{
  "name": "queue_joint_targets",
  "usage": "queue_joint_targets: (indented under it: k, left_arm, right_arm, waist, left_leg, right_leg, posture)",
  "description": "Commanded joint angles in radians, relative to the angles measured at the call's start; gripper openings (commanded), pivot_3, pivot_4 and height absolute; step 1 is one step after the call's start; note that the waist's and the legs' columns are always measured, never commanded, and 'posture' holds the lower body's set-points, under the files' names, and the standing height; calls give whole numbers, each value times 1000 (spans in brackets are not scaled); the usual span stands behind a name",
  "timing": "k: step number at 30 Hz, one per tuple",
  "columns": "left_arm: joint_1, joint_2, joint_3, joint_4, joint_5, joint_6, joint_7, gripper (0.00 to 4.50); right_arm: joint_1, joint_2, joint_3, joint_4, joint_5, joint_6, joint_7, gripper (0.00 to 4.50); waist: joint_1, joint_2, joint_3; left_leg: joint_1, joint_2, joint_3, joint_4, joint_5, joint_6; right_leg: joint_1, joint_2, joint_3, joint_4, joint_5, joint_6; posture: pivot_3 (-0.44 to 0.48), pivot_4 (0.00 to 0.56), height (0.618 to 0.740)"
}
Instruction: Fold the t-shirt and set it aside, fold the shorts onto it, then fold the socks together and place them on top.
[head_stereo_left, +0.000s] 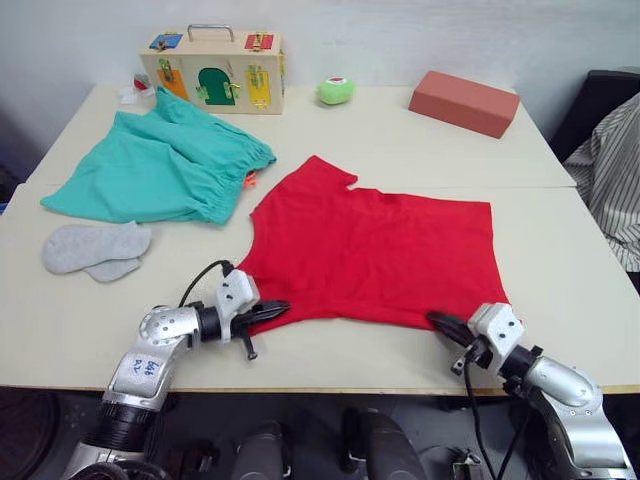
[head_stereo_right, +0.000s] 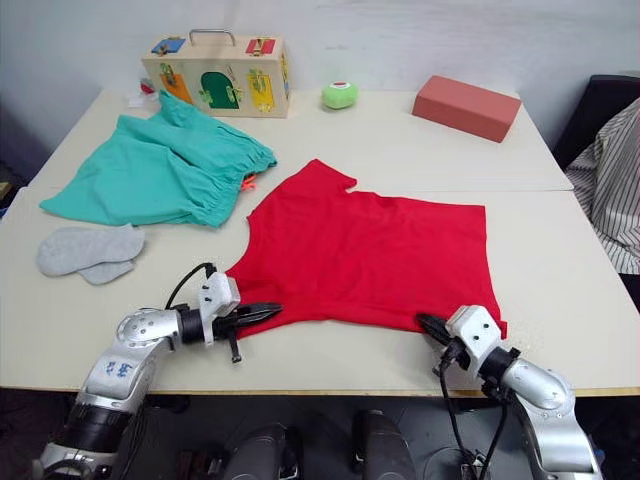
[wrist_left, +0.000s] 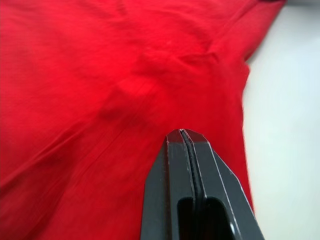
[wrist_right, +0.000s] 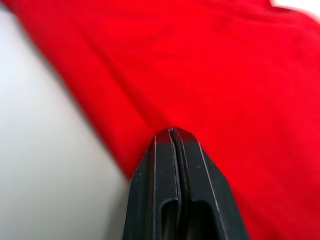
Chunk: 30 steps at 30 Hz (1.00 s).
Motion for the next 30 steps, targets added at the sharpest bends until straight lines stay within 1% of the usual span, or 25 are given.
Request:
queue_joint_targets:
  k: [1, 6, 9, 10, 13, 15, 16, 17, 19, 20, 22, 25, 28, 30]
  left_arm:
    - [36, 7, 41, 18, 22, -46, 52, 0]
    - [12, -9, 71, 58, -3, -58, 85, 0]
    - [-3, 2, 79, 80, -4, -76, 77, 0]
    - [-5, 8, 84, 80, -8, -89, 68, 0]
    - [-6, 25, 111, 66, -45, -113, 27, 0]
    - [-5, 46, 133, 55, -74, -138, -14, 0]
    - [-4, 73, 150, 33, -93, -135, -40, 0]
    - [-1, 97, 162, 7, -116, -115, -64, 175]
    - [16, 151, 170, -66, -148, -79, -111, 588]
    - [33, 181, 165, -104, -157, -65, -139, 886]
    - [72, 224, 149, -144, -111, -102, -156, 1518]
    - [109, 236, 123, -150, -50, -128, -133, 2480]
    - [122, 225, 87, -160, -18, -127, -116, 3380]
    - [117, 218, 58, -157, 27, -126, -87, 3380]
  right_arm:
    - [38, -28, -96, 86, 5, -103, -30, 28]
    - [30, -56, -209, 240, 44, -184, -65, 28]
    - [8, -91, -255, 348, 71, -227, -45, 28]
    - [1, -98, -267, 358, 107, -208, -24, 28]
    - [-19, -96, -318, 300, 258, -85, 5, 28]
    - [2, -121, -316, 232, 295, -40, 45, 28]
    - [28, -148, -326, 168, 338, 10, 86, 28]
    - [51, -174, -331, 121, 359, 35, 122, 6]
    - [122, -243, -324, 28, 369, 69, 222, 376]
    - [152, -275, -312, -3, 341, 49, 258, 602]
    - [182, -324, -276, -37, 268, -3, 302, 1284]
    - [165, -346, -237, -18, 176, -50, 292, 2318]
    - [136, -351, -201, 21, 101, -60, 262, 2330]
    - [112, -351, -176, 50, 62, -46, 237, 2330]
  waist:
    - [2, 1, -1]
    - [1, 1, -2]
    - [0, 1, -2]
    - [0, 1, -2]
    - [-1, 2, -2]
    - [-4, 2, -2]
    - [-4, 2, -2]
    - [-2, 3, -1]
    - [0, 3, -1]
    - [1, 3, -1]
    - [2, 3, -1]
    - [2, 3, -1]
    - [3, 3, -1]
    - [4, 3, -1]
  left_leg:
    - [0, 0, -1, 0, -1, 2]
    - [1, 0, 0, 0, -2, 4]
    - [1, 0, 0, 0, -2, 4]
    - [1, 0, 0, 0, -2, 4]
    - [0, 0, 0, 0, -2, 4]
    - [0, 1, 0, 0, -2, 4]
    - [0, 1, 0, 0, -3, 4]
    - [0, 1, 0, -1, -3, 4]
    - [0, 1, 0, -1, -3, 3]
    - [0, 1, 0, -1, -3, 4]
    - [0, 1, 0, -1, -4, 4]
    - [0, 1, 0, -1, -5, 5]
    - [-1, 1, 0, -1, -5, 5]
    - [-1, 1, 0, -1, -5, 5]
  right_leg:
    - [0, 0, 0, 0, 0, 0]
    - [1, 0, 0, 0, 0, 0]
    - [1, 0, 0, 0, 0, 0]
    - [1, 0, 0, 0, 0, 0]
    - [0, 0, 0, 0, 0, 0]
    - [0, 0, 0, 0, 0, 0]
    - [0, 0, 0, 0, 0, 0]
    - [0, 0, 0, 0, 0, 0]
    - [-1, 0, 0, 0, 0, -1]
    - [-1, 0, 0, 0, 0, -1]
    - [0, 0, 0, -2, 0, -1]
    - [0, 0, 0, -3, 0, 0]
    - [0, 0, 0, -3, 0, 0]
    - [-1, 0, 0, -3, 0, 0]
  posture:
    - [0, 150, 740]
    - [0, 150, 740]
    - [0, 150, 740]
    - [0, 150, 740]
    - [0, 150, 740]
    - [0, 150, 740]
    - [0, 150, 740]
    - [0, 150, 740]
    - [0, 150, 740]
    - [0, 150, 740]
    - [0, 150, 740]
    - [0, 150, 740]
    - [0, 150, 740]
    - [0, 150, 740]
